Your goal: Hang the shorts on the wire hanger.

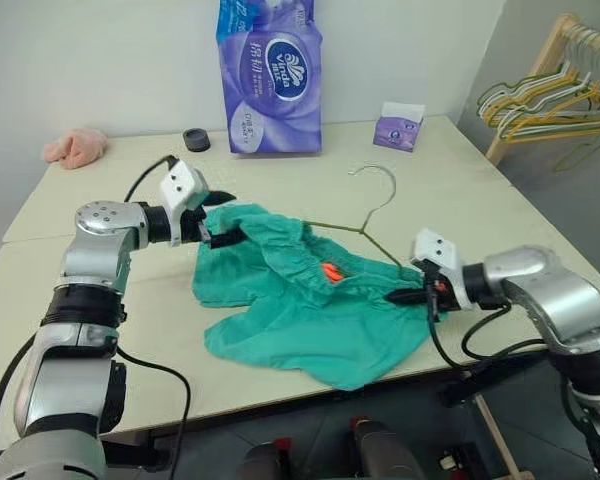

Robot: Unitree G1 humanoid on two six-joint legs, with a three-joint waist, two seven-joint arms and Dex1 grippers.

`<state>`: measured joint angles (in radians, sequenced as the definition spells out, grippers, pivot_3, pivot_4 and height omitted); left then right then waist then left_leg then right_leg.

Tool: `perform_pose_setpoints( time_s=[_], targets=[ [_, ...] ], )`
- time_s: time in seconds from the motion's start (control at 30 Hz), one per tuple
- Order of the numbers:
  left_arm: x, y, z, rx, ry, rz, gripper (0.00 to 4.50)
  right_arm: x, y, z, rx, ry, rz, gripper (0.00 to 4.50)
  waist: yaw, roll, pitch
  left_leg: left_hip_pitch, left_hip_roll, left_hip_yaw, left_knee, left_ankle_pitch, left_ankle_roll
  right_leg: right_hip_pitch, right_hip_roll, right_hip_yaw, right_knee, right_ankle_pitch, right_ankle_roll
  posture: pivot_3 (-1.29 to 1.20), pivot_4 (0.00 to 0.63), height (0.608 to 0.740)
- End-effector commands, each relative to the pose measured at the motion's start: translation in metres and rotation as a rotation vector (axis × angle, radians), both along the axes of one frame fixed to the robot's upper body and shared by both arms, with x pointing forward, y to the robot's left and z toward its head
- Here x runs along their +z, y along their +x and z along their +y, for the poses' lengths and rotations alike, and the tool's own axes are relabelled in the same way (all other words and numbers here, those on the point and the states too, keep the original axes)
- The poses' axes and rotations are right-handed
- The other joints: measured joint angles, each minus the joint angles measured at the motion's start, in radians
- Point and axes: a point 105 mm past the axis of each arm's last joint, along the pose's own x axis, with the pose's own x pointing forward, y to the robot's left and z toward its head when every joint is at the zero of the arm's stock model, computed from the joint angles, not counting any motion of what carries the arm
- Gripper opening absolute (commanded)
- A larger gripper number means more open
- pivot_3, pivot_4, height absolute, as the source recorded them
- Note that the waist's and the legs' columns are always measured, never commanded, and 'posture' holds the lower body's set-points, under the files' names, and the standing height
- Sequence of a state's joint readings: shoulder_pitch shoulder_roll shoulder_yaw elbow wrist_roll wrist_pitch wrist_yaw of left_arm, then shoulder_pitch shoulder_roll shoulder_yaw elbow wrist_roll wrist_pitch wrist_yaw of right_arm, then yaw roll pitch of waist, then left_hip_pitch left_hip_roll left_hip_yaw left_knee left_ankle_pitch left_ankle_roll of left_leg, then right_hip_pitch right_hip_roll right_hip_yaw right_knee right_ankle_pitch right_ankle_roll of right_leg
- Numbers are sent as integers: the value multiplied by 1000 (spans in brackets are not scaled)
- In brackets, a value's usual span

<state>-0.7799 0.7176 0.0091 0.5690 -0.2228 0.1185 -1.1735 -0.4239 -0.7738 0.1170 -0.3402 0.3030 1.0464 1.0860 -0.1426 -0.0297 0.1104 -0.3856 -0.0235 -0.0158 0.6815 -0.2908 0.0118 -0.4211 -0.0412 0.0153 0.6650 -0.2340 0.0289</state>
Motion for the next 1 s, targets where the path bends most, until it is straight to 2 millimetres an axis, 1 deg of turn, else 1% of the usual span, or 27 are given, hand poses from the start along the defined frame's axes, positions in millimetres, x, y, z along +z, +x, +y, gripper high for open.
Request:
perform_pose_setpoints(
  time_s=[0.03,0.1,0.17,0.23,0.33,0.37,0.47,0.53,0.6,0.67,0.73,0.8,0.9,0.93,1.0],
  targets=[
    [8,-29,-23,-188,-52,53,4470,1,-2,-27,-222,45,23,0,-4,0,0,0,0,0,0,0,0,0,0,1,0,0,0,-266,103,740],
    [6,-48,-40,-306,-72,109,4470,-6,-5,-44,-360,75,44,0,-7,1,1,0,0,0,0,0,0,0,0,1,0,0,0,-279,110,740],
    [9,-61,-59,-396,-109,148,4470,-10,-10,-61,-482,92,46,0,-7,1,1,0,0,0,0,0,0,0,0,1,1,0,0,-295,117,740],
    [14,-70,-75,-467,-135,168,4470,-13,-16,-76,-602,107,44,0,-3,2,1,0,0,0,0,0,0,1,0,0,0,0,0,-312,123,740],
    [22,-77,-93,-530,-174,191,4470,-15,-25,-99,-795,108,41,0,-5,3,2,1,0,1,0,0,0,2,0,1,0,0,0,-336,132,740],
    [23,-80,-97,-552,-180,200,4470,-16,-30,-108,-857,101,44,0,-7,4,3,1,0,1,0,0,0,2,1,1,0,0,0,-353,138,740],
    [26,-88,-119,-634,-187,212,4470,-22,-58,-139,-1044,32,99,0,-15,11,7,1,0,1,0,0,0,2,2,1,-1,-1,1,-392,151,740],
    [26,-90,-135,-676,-186,200,4470,-21,-72,-159,-1150,7,99,0,-22,13,8,1,-1,1,0,0,1,3,3,1,-1,-1,2,-407,157,740],
    [28,-87,-151,-699,-171,159,4470,-14,-83,-176,-1220,-23,71,0,-33,15,12,3,-1,2,0,0,1,6,5,1,-2,-1,2,-432,166,740],
    [33,-83,-168,-705,-177,106,4470,-1,-87,-193,-1294,-43,15,0,-52,19,18,6,-1,2,0,-1,2,10,6,2,-4,-2,3,-450,175,740],
    [39,-81,-183,-715,-203,56,4470,17,-86,-210,-1376,-50,-66,0,-74,21,21,7,-2,3,0,-2,4,12,7,2,-5,-5,7,-464,181,740],
    [41,-77,-196,-706,-213,0,4470,36,-84,-222,-1429,-48,-140,0,-96,23,26,7,-1,3,0,-3,5,12,7,2,-6,-5,8,-470,187,740],
    [40,-72,-216,-684,-209,-93,4470,64,-80,-237,-1503,-45,-253,0,-125,25,33,6,-2,4,-2,-5,8,14,7,3,-7,-8,11,-475,193,740],
    [40,-72,-220,-680,-213,-110,4470,70,-79,-240,-1521,-44,-273,0,-136,25,37,6,-2,4,-2,-5,9,14,7,4,-7,-8,12,-475,193,740],
    [42,-78,-231,-710,-224,-141,4470,88,-76,-251,-1582,-33,-331,0,-152,24,43,6,-2,4,-2,-6,10,14,7,4,-7,-9,12,-480,203,740]
  ],
)
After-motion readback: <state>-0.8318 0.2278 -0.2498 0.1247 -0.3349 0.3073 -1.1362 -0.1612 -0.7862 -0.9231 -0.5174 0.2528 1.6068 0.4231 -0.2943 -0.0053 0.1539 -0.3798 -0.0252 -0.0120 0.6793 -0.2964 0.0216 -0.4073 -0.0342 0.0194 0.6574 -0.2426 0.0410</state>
